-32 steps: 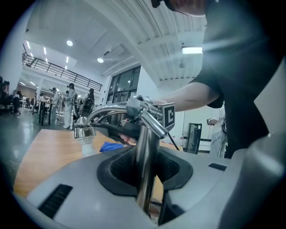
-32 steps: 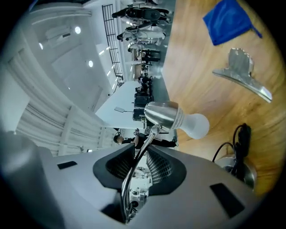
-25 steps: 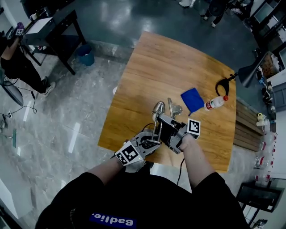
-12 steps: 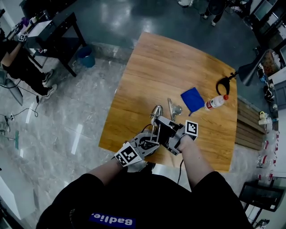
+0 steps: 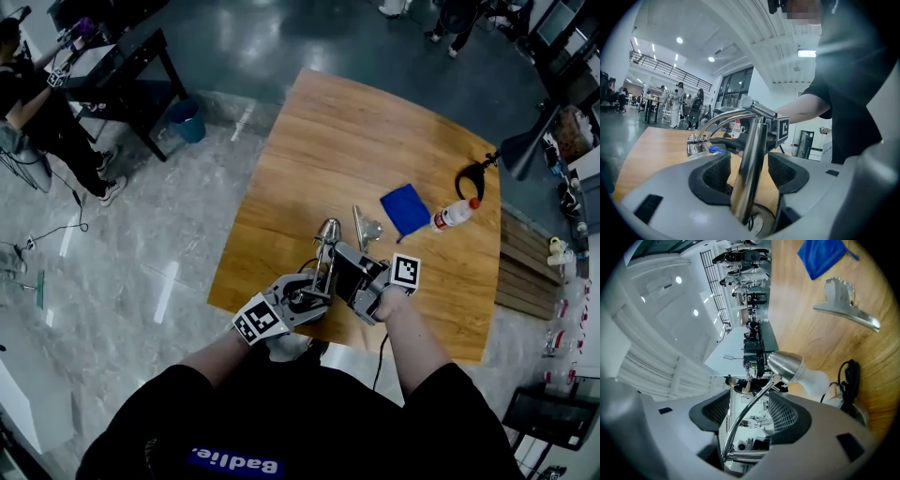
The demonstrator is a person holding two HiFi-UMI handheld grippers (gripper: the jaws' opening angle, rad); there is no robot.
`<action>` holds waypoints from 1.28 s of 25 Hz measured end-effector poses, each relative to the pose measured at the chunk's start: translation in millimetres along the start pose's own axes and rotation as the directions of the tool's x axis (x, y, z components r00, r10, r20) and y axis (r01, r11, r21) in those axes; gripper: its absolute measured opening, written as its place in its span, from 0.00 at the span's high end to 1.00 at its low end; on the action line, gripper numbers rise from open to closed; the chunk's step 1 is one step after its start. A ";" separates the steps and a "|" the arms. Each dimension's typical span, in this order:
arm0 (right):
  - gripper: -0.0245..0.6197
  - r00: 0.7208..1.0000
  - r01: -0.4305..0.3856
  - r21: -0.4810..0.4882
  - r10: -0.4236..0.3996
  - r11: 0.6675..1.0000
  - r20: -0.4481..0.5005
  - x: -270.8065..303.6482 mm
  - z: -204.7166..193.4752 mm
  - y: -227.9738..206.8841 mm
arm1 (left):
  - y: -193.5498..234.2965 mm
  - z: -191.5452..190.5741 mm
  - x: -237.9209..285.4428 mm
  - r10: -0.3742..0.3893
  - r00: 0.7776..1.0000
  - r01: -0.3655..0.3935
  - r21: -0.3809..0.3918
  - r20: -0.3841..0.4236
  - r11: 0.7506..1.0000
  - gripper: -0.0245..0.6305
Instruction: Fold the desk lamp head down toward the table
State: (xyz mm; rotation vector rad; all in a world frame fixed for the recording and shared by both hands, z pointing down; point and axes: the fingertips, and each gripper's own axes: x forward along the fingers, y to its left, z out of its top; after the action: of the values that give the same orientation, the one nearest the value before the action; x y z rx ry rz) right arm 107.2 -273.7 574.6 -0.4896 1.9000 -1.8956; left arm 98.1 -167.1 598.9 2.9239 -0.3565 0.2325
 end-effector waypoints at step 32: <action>0.59 0.938 0.257 -0.770 0.040 0.584 0.343 -76.2 -305.0 156.5 | -176.4 96.3 -225.5 -0.013 0.991 0.030 -0.130 0.131 0.991 0.60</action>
State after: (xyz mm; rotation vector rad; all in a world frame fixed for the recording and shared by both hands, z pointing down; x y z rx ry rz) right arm 20.3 28.7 418.6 -1.1377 2.4402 -0.7693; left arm -61.1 31.7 436.4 2.8171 -0.3454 0.0142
